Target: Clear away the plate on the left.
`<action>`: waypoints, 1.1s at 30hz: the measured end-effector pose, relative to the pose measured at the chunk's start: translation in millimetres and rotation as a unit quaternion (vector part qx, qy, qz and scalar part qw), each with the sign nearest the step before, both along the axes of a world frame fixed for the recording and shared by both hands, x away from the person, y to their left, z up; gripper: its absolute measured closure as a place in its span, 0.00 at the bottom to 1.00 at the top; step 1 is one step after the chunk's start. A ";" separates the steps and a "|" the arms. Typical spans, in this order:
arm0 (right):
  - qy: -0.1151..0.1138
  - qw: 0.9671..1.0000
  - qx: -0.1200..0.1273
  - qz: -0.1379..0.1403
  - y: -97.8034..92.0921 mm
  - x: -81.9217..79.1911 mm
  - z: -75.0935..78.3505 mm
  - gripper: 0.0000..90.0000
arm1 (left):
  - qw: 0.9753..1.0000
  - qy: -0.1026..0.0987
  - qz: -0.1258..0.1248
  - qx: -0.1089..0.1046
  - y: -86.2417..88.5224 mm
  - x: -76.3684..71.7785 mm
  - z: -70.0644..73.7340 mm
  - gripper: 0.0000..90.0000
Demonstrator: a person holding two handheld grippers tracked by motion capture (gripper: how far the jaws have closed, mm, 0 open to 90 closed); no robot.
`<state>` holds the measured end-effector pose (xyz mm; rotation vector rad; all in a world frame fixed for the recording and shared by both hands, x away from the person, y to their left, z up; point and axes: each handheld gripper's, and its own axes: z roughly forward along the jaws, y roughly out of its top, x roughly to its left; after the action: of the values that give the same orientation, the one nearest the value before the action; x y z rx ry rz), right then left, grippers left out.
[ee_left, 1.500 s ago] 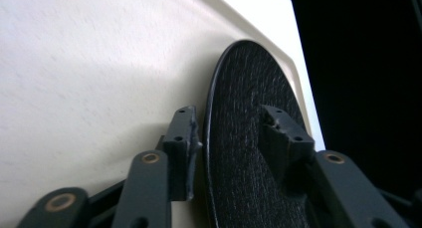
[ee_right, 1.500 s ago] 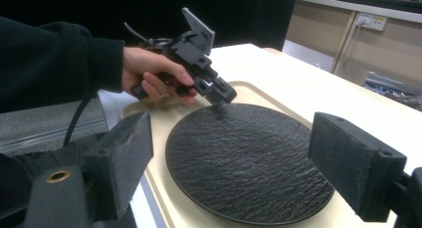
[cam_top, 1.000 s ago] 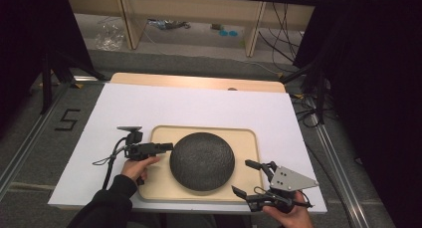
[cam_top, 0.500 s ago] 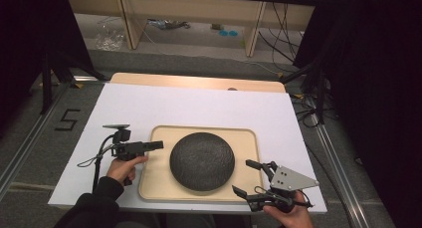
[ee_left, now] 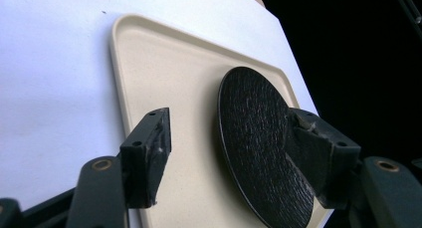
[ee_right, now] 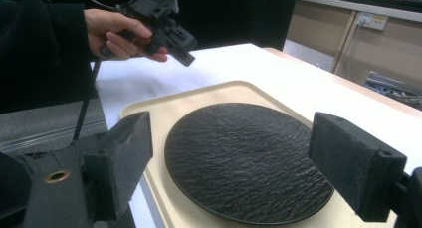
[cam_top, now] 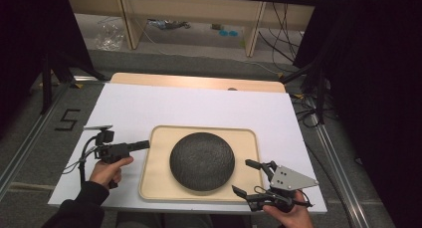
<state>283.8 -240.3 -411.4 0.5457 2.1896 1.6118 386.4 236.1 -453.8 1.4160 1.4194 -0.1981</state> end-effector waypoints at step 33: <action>-0.004 1.000 0.001 0.004 1.3 -1.8 0.4 0.21 | 0.999 -0.036 0.018 0.009 32.3 -22.0 12.3 0.34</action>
<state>282.0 -239.0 -411.0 0.5313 2.1879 1.6182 364.4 268.4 -441.5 1.3975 1.3904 -0.1098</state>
